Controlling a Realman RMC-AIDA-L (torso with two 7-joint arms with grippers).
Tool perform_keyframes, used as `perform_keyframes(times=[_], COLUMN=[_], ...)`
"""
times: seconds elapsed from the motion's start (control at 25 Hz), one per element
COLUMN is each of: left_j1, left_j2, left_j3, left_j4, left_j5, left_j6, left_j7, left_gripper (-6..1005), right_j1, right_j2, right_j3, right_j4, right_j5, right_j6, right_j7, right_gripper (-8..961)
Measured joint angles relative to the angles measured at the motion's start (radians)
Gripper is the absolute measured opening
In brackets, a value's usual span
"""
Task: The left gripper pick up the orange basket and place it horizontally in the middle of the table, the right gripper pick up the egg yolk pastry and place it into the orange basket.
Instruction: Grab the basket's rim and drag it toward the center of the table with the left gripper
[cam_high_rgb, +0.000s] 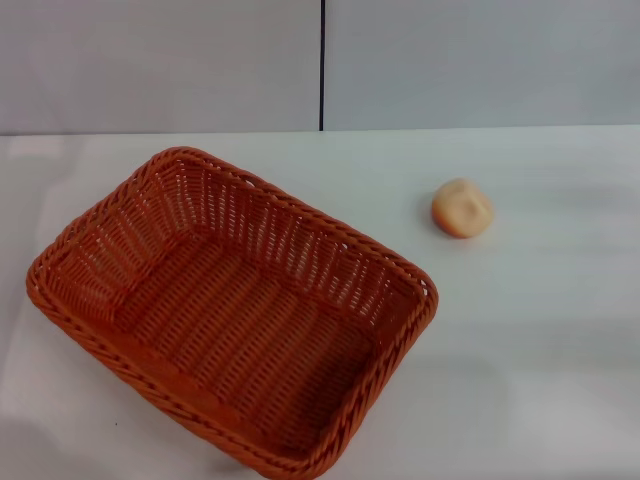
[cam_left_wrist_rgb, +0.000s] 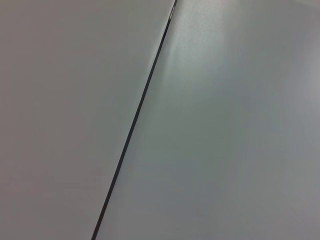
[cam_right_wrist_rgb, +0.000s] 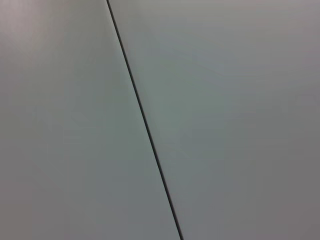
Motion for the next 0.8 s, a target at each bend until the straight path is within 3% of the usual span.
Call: perform_keyframes(times=[0.52,0.8], left_j1=[0.005,0.012], left_j2=[0.001,0.006], left_j3=[0.049,0.18], left_j4=[-0.014,0.035], left_j5=[0.001,0.001], left_j6=[-0.015,-0.016], left_j7=[-0.051,-0.143], left_gripper=[799,799], right_j1=[-0.02,-0.03], right_j2=[-0.002,-0.002], right_j3=[-0.007,-0.012], right_j4=[0.016,0.026], right_j5=[-0.009,-0.016], right_j6=[0.04,0.036], right_j7=[0.009,0.012], right_gripper=[473,473])
